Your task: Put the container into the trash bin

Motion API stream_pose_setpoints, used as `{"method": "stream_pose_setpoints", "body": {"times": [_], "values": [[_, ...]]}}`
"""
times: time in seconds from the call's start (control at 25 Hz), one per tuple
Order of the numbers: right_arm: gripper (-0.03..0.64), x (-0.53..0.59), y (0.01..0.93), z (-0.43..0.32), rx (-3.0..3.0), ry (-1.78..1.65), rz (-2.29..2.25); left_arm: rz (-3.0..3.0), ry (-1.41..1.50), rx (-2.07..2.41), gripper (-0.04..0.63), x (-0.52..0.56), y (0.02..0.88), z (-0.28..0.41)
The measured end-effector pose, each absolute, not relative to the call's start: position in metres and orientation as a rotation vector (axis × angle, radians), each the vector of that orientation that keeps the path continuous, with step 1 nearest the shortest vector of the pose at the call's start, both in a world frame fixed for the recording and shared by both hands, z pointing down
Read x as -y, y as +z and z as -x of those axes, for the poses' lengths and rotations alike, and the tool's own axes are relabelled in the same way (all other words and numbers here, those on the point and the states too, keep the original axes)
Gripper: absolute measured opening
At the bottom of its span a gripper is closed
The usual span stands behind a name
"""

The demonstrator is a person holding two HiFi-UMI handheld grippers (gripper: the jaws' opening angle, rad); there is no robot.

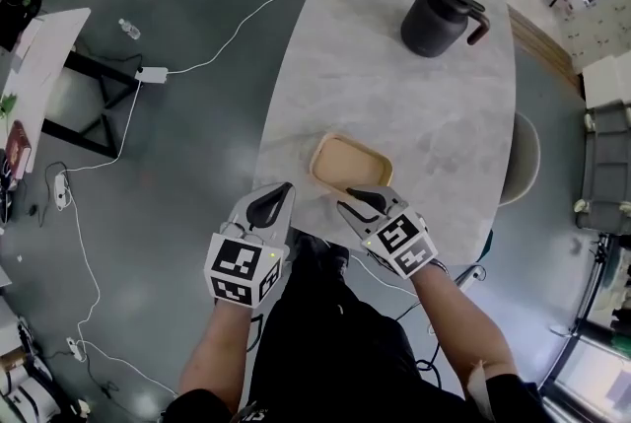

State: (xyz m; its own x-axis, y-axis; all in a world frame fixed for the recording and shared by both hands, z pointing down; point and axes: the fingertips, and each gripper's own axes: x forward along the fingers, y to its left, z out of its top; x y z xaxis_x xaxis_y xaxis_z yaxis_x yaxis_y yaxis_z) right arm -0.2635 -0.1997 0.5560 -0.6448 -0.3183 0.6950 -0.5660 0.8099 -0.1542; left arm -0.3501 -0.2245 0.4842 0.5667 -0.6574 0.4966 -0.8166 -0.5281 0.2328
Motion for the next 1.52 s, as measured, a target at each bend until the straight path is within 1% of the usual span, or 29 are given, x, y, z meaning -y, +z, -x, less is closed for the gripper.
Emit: {"method": "stream_pose_setpoints", "body": {"times": [0.12,0.24,0.36,0.44,0.52,0.72,0.88,1.24,1.52], "values": [[0.133,0.2,0.579,0.274,2.253,0.419,-0.575,-2.347,0.48,1.184,0.009,0.221,0.491,0.354],[0.137,0.21,0.604,0.273,2.138,0.28,-0.564,-2.335,0.458,1.184,0.009,0.222,0.494,0.359],[0.132,0.211,0.62,0.272,2.064,0.22,-0.543,-2.338,0.45,1.174,0.009,0.221,0.494,0.364],[0.109,0.21,0.622,0.272,2.035,0.193,-0.529,-2.345,0.438,1.178,0.009,0.223,0.491,0.368],[0.02,0.211,0.622,0.27,2.005,0.158,-0.531,-2.348,0.419,1.186,0.009,0.227,0.486,0.372],[0.015,0.219,0.593,0.265,2.012,0.151,-0.639,-2.383,0.378,1.179,0.009,0.237,0.467,0.382],[0.015,0.229,0.56,0.247,2.032,0.133,-0.742,-2.406,0.369,1.156,0.009,0.249,0.461,0.379],[0.014,0.212,0.506,0.169,2.033,0.172,-0.979,-2.506,0.371,1.008,0.009,0.257,0.43,0.308],[0.014,0.175,0.483,0.079,2.077,0.188,-1.117,-2.59,0.384,0.926,0.009,0.242,0.411,0.203]]}}
